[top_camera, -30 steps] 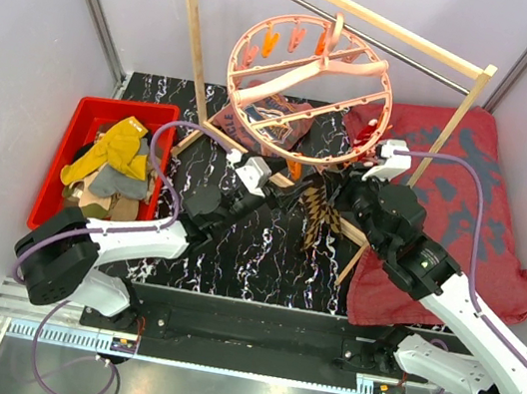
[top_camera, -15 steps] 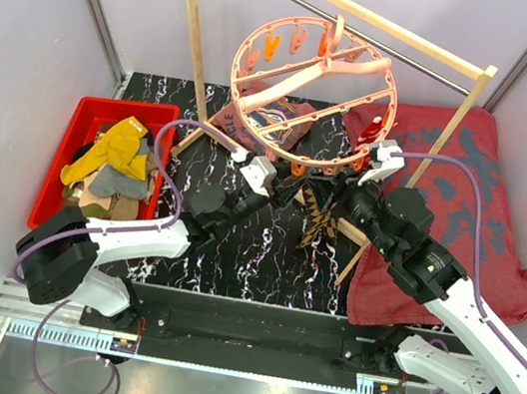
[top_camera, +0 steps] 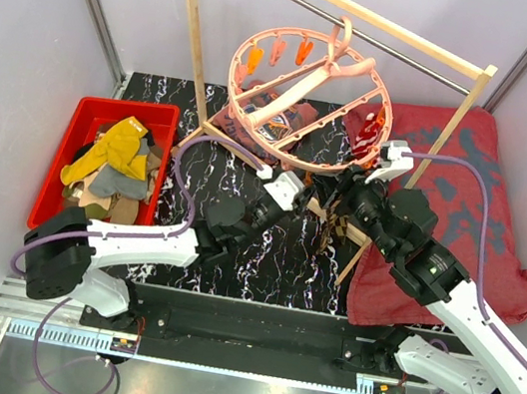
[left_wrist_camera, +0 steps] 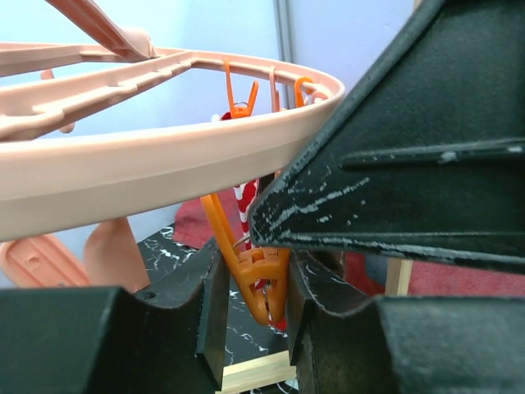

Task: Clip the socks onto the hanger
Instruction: Open the clamp at the hanger.

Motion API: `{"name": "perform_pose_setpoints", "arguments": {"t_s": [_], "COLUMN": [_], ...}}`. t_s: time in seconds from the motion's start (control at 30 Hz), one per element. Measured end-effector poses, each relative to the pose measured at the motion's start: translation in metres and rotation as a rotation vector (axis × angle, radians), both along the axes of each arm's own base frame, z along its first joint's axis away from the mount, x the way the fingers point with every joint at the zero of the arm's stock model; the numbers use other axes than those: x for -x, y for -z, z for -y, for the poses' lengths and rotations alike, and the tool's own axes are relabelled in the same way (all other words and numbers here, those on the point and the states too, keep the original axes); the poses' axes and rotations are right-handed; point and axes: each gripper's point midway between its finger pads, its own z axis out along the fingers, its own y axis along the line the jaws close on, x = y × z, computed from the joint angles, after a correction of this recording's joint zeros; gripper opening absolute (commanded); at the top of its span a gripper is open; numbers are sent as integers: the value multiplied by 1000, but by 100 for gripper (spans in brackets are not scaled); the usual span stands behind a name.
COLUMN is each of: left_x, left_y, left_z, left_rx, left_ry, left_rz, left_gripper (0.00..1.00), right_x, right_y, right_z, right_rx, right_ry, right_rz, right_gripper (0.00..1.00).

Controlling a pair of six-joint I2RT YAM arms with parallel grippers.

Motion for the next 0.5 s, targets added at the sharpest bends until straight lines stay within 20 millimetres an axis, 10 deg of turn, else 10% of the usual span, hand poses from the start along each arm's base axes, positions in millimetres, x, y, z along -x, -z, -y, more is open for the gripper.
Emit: {"name": "perform_pose_setpoints", "arguments": {"t_s": [0.5], "left_x": [-3], "left_y": [8], "left_z": [10], "left_rx": [-70], "left_ry": [-94], "left_rz": [29], "left_gripper": [29], "right_x": [-7], "right_y": [9], "right_z": [8], "right_rx": [-16], "right_ry": [77], "right_rz": [-34], "right_gripper": [47]}}
